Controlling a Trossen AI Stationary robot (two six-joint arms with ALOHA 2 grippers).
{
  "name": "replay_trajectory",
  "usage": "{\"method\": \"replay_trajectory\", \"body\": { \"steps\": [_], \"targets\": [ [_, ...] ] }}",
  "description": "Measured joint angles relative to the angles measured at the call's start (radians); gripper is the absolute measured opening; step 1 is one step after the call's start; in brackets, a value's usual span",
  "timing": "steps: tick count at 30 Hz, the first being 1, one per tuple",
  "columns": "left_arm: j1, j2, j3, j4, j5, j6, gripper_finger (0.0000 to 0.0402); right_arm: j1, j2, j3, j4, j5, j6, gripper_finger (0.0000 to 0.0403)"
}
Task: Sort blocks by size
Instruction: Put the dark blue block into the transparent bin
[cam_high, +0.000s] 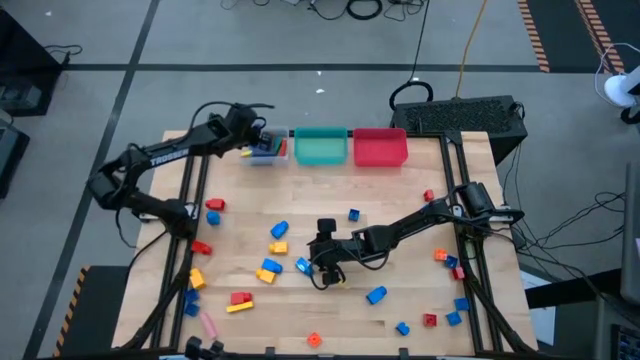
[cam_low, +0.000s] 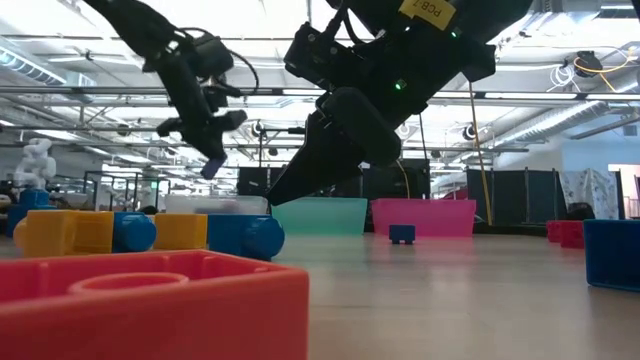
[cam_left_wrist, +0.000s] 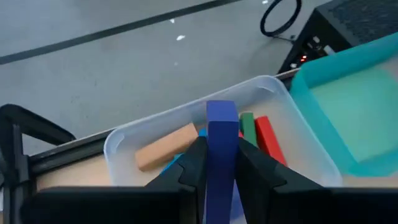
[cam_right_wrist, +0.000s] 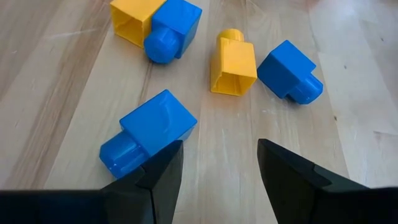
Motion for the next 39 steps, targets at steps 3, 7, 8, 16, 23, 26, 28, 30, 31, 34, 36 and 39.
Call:
{"method": "replay_trajectory", "body": {
  "steps": [3,7,8,16,23,26,28,30,31,34,36,39],
  "targets": [
    [0.006,0.047,0.000,0.014,0.000,0.000,0.0082,0.000,0.000,0.000,-0.002,0.000,0.000,0.0194],
    [0.006,0.097,0.000,0.015,-0.001,0.006,0.0078,0.000,0.000,0.000,-0.004,0.000,0.000,0.0194],
    [0.007,0.106,0.000,0.016,-0.002,0.006,0.0075,0.000,0.000,0.000,-0.004,0.000,-0.001,0.0194],
    [0.013,0.126,0.002,0.020,0.018,0.026,0.0066,-0.001,0.000,0.000,-0.004,0.000,-0.003,0.0194],
    [0.012,0.123,0.002,0.028,0.134,0.064,0.0066,-0.002,0.000,0.000,-0.004,0.000,-0.003,0.0194],
    [-0.002,0.123,0.002,0.039,0.227,0.116,0.0066,-0.002,0.000,0.000,-0.004,0.000,-0.003,0.0194],
    [-0.017,0.123,0.002,0.044,0.245,0.120,0.0066,-0.004,0.000,0.000,-0.004,0.000,-0.003,0.0194],
    [-0.027,0.123,0.002,0.045,0.246,0.120,0.0066,-0.007,0.000,0.000,-0.004,0.001,0.000,0.0194],
    [-0.031,0.123,0.002,0.044,0.244,0.120,0.0066,-0.008,0.000,0.000,-0.004,0.001,0.002,0.0194],
    [-0.042,0.124,0.001,0.044,0.239,0.099,0.0075,-0.009,0.000,0.000,-0.004,0.000,0.005,0.0194],
    [-0.046,0.124,-0.002,0.024,0.241,0.076,0.0092,-0.008,0.000,0.000,-0.005,0.001,0.005,0.0194],
    [-0.051,0.113,-0.003,0.024,0.243,0.075,0.0125,-0.008,0.000,0.000,-0.005,0.000,0.006,0.0194]
  ]
}}
